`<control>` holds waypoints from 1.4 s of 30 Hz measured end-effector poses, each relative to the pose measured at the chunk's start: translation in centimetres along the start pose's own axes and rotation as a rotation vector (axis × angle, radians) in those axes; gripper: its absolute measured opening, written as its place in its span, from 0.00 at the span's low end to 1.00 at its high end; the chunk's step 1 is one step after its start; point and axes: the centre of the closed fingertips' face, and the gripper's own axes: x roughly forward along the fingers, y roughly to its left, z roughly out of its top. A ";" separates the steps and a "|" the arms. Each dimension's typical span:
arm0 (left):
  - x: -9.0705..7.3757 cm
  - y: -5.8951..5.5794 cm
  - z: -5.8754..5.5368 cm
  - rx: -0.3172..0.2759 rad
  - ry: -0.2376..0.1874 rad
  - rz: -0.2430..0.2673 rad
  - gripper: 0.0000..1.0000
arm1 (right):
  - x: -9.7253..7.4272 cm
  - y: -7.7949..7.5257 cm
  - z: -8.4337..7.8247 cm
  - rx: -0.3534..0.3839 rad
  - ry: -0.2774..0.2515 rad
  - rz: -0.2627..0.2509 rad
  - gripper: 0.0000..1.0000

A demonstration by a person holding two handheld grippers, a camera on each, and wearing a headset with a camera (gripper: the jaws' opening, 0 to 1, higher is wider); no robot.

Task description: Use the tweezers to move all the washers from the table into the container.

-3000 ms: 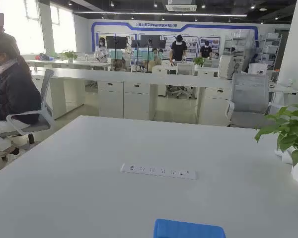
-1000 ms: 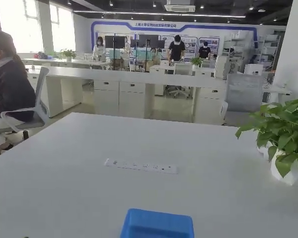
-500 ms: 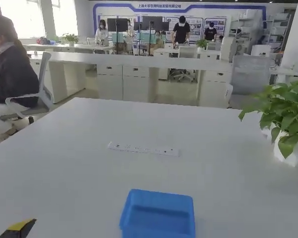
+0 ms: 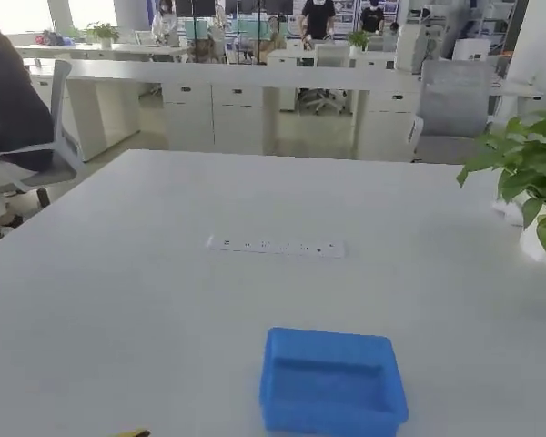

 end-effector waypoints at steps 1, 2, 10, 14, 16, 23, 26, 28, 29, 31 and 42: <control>0.0 -0.1 -0.3 0.006 0.012 -0.016 0.66 | 0.2 0.1 -0.2 0.003 0.011 0.001 0.40; 0.0 -0.4 -1.0 0.005 0.045 -0.055 0.65 | 0.4 0.3 -0.4 0.002 0.028 -0.002 0.40; 0.4 -1.6 -3.3 0.117 0.199 -0.224 0.53 | 1.1 1.5 -2.2 -0.039 0.134 0.045 0.29; 1.2 -2.4 -4.2 0.167 0.266 -0.316 0.47 | 1.6 2.1 -3.8 -0.089 0.219 0.097 0.26; 1.7 -2.8 -4.4 0.174 0.288 -0.352 0.45 | 1.9 2.5 -4.4 -0.101 0.252 0.132 0.26; 3.3 -3.5 -6.6 0.294 0.423 -0.433 0.36 | 3.2 3.5 -6.1 -0.198 0.359 0.229 0.24; 3.8 -3.8 -7.4 0.348 0.470 -0.463 0.29 | 3.7 3.5 -7.0 -0.256 0.414 0.257 0.24; 4.3 -4.0 -7.8 0.384 0.500 -0.475 0.26 | 3.9 3.5 -7.6 -0.280 0.459 0.280 0.23; 4.6 -4.0 -7.9 0.397 0.507 -0.481 0.24 | 4.3 3.5 -7.4 -0.279 0.446 0.275 0.23; 5.1 -4.3 -8.1 0.410 0.519 -0.493 0.22 | 4.6 3.4 -7.7 -0.296 0.467 0.293 0.23; 7.4 -4.0 -9.7 0.575 0.611 -0.521 0.13 | 6.1 2.8 -8.6 -0.383 0.549 0.368 0.20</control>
